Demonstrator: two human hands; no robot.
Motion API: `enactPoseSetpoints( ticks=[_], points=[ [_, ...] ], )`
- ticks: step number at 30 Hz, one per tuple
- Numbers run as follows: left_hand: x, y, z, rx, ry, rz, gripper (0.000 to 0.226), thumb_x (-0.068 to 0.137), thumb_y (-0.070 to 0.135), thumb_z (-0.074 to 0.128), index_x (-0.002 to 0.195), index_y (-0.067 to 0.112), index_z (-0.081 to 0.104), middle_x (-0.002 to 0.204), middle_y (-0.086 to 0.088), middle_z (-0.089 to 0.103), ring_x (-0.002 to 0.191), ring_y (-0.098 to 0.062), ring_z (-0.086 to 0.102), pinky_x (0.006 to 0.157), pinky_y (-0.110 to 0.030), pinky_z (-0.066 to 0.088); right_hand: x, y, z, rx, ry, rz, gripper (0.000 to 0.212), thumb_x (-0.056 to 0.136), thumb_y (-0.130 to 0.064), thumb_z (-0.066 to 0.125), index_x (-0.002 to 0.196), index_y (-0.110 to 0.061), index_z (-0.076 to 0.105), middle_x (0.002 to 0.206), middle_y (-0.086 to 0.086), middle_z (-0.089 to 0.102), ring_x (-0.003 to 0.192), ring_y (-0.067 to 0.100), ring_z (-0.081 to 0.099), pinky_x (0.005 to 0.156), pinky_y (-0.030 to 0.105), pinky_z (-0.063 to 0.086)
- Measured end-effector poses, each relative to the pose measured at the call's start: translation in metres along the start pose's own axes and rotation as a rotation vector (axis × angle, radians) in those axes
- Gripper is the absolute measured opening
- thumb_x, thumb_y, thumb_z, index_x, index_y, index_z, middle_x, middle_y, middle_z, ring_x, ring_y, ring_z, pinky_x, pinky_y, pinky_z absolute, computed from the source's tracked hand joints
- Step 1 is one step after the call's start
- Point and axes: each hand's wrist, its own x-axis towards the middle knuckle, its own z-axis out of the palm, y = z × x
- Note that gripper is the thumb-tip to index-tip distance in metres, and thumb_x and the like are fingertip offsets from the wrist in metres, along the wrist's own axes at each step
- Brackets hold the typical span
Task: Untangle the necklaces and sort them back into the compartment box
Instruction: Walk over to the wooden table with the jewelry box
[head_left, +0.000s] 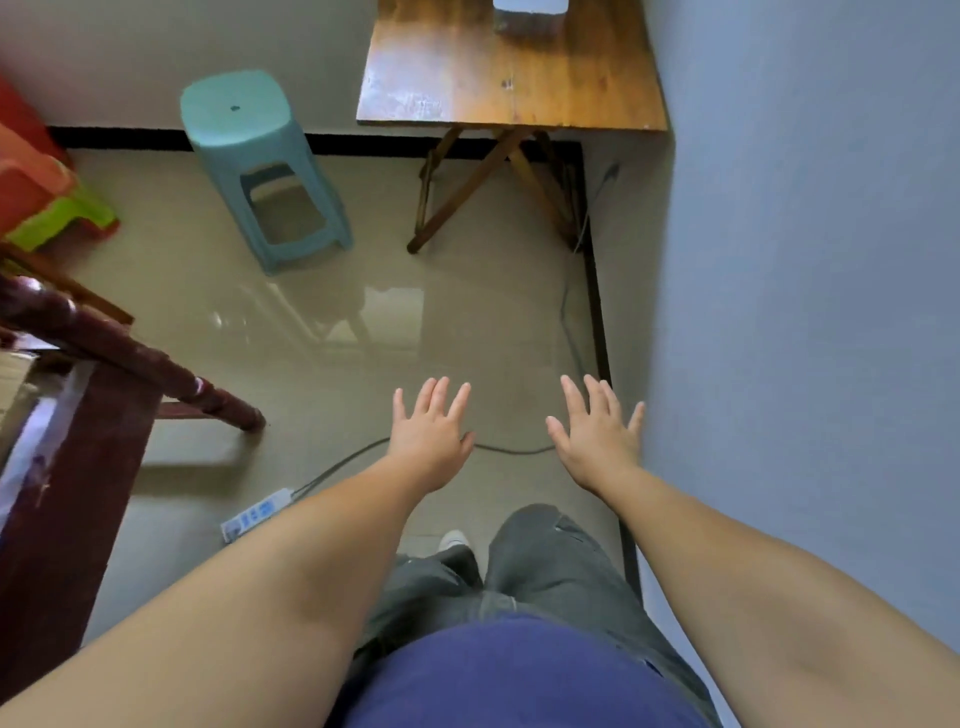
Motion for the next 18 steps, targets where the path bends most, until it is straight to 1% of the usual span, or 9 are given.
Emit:
enactPoseSetpoints(
  ticks=[4, 7, 10, 11, 13, 18],
  points=[
    [0.071, 0.001, -0.031, -0.005, 0.024, 0.05, 0.063, 0.096, 0.049, 0.021, 0.148, 0.025, -0.006, 0.159, -0.007, 0.0, 0.145, -0.022, -0.007, 0.113, -0.055, -0.004, 0.062, -0.005, -0.018, 0.015, -0.016, 0.039, 0.059, 0.098, -0.049, 0.021, 0.151, -0.03, 0.001, 0.161, 0.004, 0.001, 0.147, 0.021, -0.004, 0.113, 0.06, -0.004],
    [0.133, -0.004, -0.053, -0.011, 0.037, 0.067, 0.063, 0.096, 0.05, 0.02, 0.148, 0.026, -0.006, 0.159, -0.007, 0.0, 0.145, -0.022, -0.007, 0.113, -0.054, -0.004, 0.123, -0.011, -0.033, 0.04, -0.016, 0.015, 0.059, 0.098, -0.048, 0.023, 0.15, -0.031, 0.003, 0.161, 0.005, 0.002, 0.147, 0.022, -0.004, 0.113, 0.06, -0.004],
    [0.199, -0.014, -0.079, -0.005, 0.041, 0.036, 0.063, 0.096, 0.05, 0.02, 0.148, 0.025, -0.005, 0.159, -0.007, 0.001, 0.145, -0.023, -0.007, 0.113, -0.055, -0.004, 0.192, -0.013, -0.058, 0.04, 0.002, -0.016, 0.058, 0.098, -0.048, 0.023, 0.15, -0.031, 0.003, 0.161, 0.005, 0.003, 0.147, 0.022, -0.004, 0.112, 0.06, -0.005],
    [0.219, -0.017, -0.09, -0.017, 0.027, 0.016, 0.063, 0.096, 0.05, 0.021, 0.148, 0.025, -0.004, 0.159, -0.007, 0.002, 0.145, -0.023, -0.006, 0.113, -0.055, -0.003, 0.215, -0.012, -0.07, 0.039, -0.008, -0.022, 0.058, 0.098, -0.047, 0.023, 0.15, -0.031, 0.003, 0.161, 0.005, 0.003, 0.147, 0.022, -0.004, 0.112, 0.06, -0.005],
    [0.261, -0.018, -0.111, -0.05, 0.048, -0.017, 0.062, 0.097, 0.05, 0.021, 0.148, 0.025, -0.003, 0.159, -0.007, 0.002, 0.145, -0.022, -0.005, 0.113, -0.054, -0.002, 0.26, -0.006, -0.091, 0.031, 0.011, -0.027, 0.058, 0.098, -0.047, 0.022, 0.15, -0.03, 0.004, 0.161, 0.005, 0.004, 0.147, 0.022, -0.004, 0.112, 0.06, -0.005],
    [0.348, -0.023, -0.161, -0.119, 0.07, -0.066, 0.062, 0.097, 0.048, 0.022, 0.148, 0.024, -0.002, 0.159, -0.007, 0.003, 0.145, -0.022, -0.004, 0.113, -0.054, -0.001, 0.362, -0.009, -0.143, -0.007, -0.015, -0.036, 0.057, 0.098, -0.048, 0.022, 0.15, -0.03, 0.005, 0.161, 0.005, 0.005, 0.147, 0.022, -0.003, 0.112, 0.06, -0.005]
  ],
)
